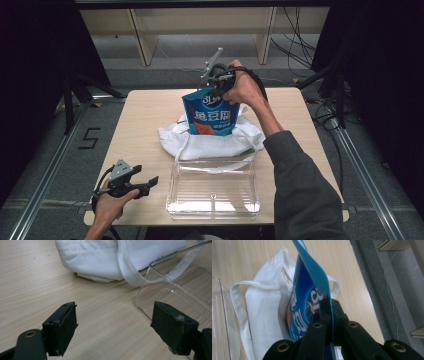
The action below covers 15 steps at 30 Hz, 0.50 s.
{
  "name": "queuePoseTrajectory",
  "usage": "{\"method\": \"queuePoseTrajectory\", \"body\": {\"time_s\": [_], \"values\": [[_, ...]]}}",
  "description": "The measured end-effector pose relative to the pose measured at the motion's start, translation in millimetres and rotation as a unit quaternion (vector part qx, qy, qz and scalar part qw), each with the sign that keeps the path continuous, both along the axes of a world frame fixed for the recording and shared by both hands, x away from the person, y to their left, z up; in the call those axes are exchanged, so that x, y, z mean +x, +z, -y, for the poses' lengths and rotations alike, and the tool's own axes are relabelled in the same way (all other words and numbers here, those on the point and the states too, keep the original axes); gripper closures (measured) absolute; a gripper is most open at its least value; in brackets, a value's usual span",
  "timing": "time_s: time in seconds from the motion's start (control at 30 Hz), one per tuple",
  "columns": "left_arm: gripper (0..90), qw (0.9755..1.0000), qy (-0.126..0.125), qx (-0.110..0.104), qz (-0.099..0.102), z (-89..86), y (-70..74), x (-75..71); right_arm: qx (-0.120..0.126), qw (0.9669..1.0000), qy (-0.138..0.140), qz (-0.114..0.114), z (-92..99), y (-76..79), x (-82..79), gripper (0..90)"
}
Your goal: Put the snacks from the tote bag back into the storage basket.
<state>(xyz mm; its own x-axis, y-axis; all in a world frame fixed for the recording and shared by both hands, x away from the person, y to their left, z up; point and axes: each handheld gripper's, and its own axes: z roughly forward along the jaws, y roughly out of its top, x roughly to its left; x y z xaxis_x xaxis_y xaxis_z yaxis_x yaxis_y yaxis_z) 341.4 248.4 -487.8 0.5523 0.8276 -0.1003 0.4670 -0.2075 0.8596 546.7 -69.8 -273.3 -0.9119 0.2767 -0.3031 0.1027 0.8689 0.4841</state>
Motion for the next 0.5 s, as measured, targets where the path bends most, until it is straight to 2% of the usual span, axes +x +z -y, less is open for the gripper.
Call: {"method": "queuePoseTrajectory", "body": {"time_s": [0.07, 0.1, 0.27, 0.33, 0.37, 0.4, 0.47, 0.5], "values": [[19.8, 1.0, 0.004, -0.005, -0.005, -0.3, -0.9, -0.9, 0.002, 1.0, -0.005, 0.0, 0.2, 3.6, -2.0, 90.0], [19.8, 1.0, 0.002, -0.001, -0.005, -1.1, -0.5, -1.2, 0.002, 1.0, -0.001, 0.004, 0.5, 5.9, -2.1, 90.0], [19.8, 1.0, 0.003, -0.003, -0.002, -1.5, -0.1, -0.4, 0.01, 0.9999, 0.002, 0.008, 1.8, 14.5, -5.3, 90.0], [19.8, 0.9999, 0.006, -0.009, -0.006, -1.5, -0.6, -0.1, 0.016, 0.9998, -0.008, 0.012, 2.5, 21.5, -9.3, 90.0], [19.8, 0.9999, 0.006, -0.007, -0.005, -1.5, -0.4, 0.3, 0.013, 0.9998, 0.003, 0.018, 2.4, 24.9, -9.0, 90.0], [19.8, 0.9999, 0.007, -0.006, -0.006, -1.7, -0.2, 0.2, 0.014, 0.9997, -0.005, 0.019, 2.0, 27.8, -11.8, 90.0], [19.8, 1.0, 0.004, -0.001, -0.005, -3.2, -0.5, 0.2, 0.015, 0.9993, 0.008, 0.035, 2.8, 37.1, -12.9, 90.0], [19.8, 1.0, 0.006, 0.001, -0.005, -3.3, -0.4, 0.0, 0.021, 0.9994, -0.007, 0.029, 3.4, 40.2, -16.8, 90.0]]}}
